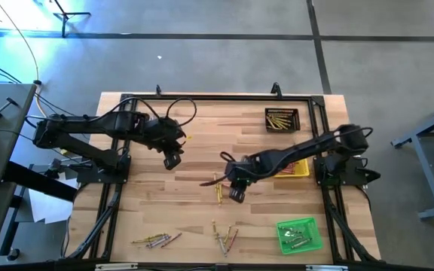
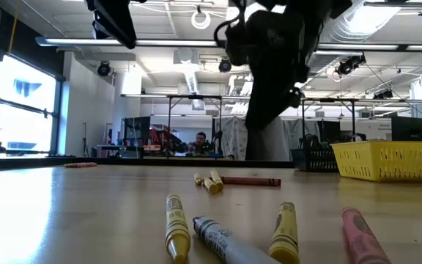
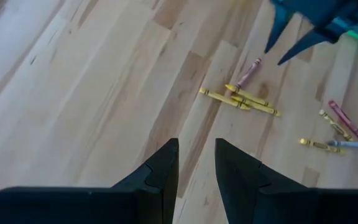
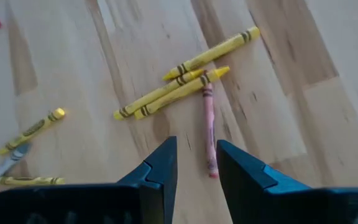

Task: Sort crayons
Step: Put the red crayon into the yellow bin

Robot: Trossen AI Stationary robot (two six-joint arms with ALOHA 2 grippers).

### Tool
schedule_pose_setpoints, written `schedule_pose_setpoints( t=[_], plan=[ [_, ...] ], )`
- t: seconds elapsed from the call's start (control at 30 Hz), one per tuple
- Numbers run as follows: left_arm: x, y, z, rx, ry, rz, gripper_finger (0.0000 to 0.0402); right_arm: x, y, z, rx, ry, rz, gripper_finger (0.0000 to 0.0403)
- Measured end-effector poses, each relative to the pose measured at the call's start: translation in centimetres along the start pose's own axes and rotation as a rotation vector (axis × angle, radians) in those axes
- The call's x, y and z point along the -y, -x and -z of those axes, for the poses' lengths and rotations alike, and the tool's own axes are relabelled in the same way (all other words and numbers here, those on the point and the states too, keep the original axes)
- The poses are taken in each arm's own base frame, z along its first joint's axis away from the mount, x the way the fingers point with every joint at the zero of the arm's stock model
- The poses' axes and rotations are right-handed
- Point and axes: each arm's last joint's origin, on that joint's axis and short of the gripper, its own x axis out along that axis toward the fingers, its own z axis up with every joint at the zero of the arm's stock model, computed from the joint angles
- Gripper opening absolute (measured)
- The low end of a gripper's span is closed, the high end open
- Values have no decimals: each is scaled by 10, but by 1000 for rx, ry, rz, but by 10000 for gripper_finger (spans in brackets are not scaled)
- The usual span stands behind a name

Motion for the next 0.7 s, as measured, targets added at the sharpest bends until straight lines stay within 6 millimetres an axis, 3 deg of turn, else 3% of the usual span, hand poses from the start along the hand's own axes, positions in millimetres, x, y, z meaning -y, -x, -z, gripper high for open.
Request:
schedule_pose_setpoints(
  t=[0.27, 0.7],
  plan=[
    [0, 0, -1, 10, -7, -5, 90, 10, -23, -1, -49, 182, 22, 98],
    [0, 0, -1, 8, -29, -11, 90, 16, -62, 5, -130, 174, -18, 98]
  ],
)
